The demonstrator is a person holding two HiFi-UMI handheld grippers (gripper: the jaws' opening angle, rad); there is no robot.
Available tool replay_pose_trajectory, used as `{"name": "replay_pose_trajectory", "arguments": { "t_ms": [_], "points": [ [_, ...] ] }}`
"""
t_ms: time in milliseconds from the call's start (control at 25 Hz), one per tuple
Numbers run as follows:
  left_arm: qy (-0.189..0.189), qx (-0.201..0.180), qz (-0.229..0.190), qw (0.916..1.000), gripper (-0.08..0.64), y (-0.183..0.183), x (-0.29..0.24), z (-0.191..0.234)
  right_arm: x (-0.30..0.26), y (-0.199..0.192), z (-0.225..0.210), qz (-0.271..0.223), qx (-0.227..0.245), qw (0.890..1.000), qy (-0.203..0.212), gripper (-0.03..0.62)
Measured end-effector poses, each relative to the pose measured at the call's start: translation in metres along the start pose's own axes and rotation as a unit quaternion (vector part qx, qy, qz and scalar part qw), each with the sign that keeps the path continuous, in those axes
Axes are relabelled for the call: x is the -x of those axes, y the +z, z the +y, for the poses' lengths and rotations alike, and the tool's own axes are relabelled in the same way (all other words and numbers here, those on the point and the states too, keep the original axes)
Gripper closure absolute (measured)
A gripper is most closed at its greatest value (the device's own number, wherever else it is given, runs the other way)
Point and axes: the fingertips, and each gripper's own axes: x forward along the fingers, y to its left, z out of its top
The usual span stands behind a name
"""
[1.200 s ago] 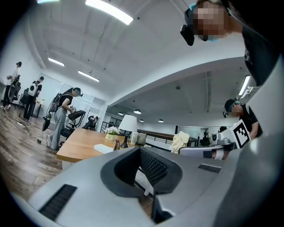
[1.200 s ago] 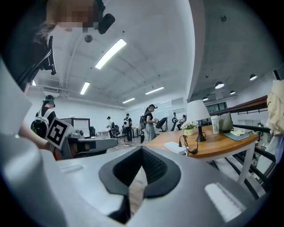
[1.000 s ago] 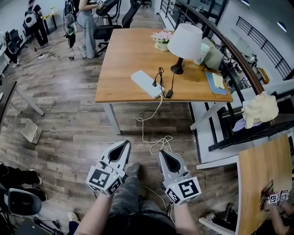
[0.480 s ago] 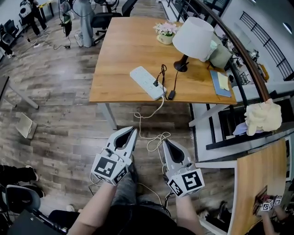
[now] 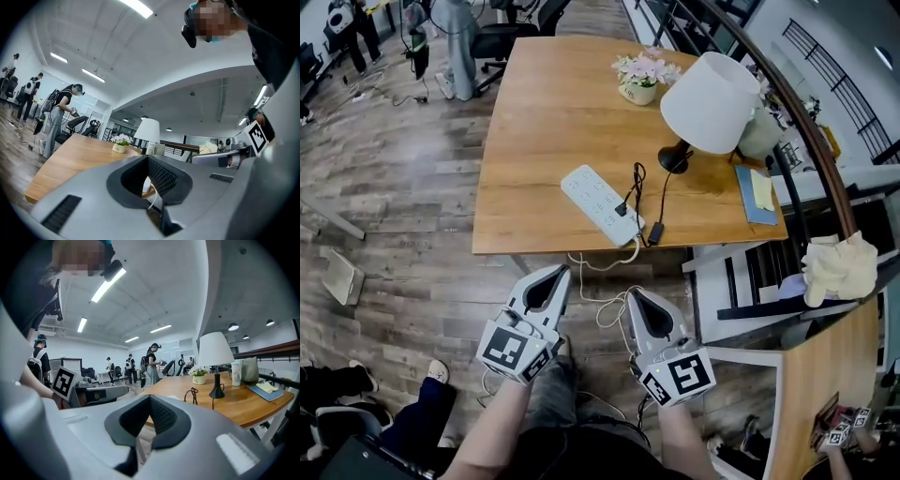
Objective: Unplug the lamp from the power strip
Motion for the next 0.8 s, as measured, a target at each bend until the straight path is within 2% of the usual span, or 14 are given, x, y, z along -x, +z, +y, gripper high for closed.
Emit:
{"name": "replay_pose_trajectory", "arguments": {
  "t_ms": [320,800],
  "points": [
    [-0.052,-0.003,0.018,0.9985,0.566,-0.008,-0.036,0.006,-0.031,-0.010,-0.018,0.020,-0.010,0.999,-0.022,0.584],
    [-0.051,0.011,0.035,0.9980,0.566,-0.027,-0.057,0.014,-0.057,-0.027,-0.036,0.039,-0.027,0.999,-0.010,0.584]
  ]
}}
